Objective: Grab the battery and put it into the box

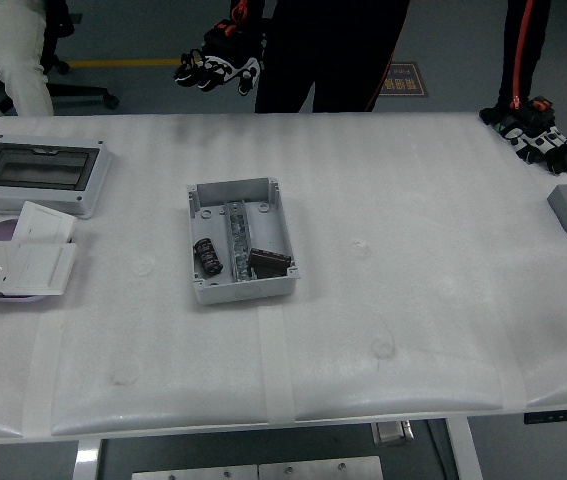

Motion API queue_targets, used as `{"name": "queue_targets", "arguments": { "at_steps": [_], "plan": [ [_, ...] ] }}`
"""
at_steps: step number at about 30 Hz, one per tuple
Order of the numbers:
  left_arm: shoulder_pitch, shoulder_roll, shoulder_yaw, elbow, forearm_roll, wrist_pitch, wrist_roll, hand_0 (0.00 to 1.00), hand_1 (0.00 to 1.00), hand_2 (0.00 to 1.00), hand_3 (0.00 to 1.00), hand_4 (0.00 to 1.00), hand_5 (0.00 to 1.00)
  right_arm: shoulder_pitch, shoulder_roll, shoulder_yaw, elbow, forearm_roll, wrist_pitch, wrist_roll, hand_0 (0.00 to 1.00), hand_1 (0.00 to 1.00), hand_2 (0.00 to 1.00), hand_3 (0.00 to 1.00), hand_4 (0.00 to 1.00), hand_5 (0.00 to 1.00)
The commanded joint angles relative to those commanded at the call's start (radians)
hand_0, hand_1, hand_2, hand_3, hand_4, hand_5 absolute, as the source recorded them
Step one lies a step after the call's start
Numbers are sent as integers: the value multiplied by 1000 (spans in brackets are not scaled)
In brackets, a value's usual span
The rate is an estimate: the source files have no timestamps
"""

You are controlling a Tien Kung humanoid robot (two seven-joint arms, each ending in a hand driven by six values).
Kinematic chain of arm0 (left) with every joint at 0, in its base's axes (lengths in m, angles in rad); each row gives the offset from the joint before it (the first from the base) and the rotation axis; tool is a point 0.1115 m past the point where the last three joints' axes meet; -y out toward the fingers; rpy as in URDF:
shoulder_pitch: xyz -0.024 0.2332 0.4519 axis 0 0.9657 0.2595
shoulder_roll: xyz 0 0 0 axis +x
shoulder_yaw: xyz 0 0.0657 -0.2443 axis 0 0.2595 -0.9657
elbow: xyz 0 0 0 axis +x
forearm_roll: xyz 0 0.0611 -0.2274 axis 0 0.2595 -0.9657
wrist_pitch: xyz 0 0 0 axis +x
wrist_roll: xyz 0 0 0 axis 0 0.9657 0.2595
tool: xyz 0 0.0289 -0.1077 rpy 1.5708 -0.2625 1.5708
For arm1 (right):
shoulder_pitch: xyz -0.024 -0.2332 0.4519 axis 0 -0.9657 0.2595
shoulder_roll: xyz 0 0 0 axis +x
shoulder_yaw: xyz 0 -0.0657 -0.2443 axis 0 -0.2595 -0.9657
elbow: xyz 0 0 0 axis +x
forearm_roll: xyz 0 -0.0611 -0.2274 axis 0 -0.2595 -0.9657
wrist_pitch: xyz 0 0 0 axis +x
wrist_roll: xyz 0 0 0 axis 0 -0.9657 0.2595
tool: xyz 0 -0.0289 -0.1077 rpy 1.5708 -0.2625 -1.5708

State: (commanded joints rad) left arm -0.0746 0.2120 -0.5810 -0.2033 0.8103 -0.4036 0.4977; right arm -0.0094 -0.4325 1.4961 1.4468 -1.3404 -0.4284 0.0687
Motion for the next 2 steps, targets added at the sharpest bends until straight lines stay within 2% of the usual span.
{"name": "queue_targets", "arguments": {
  "at_steps": [2],
  "plan": [
    [13,-2,9,1,-14,2,-4,422,527,526,486,35,2,9,1,-13,-2,-1,1,-1,964,762,837,887,915,524]
  ]
}}
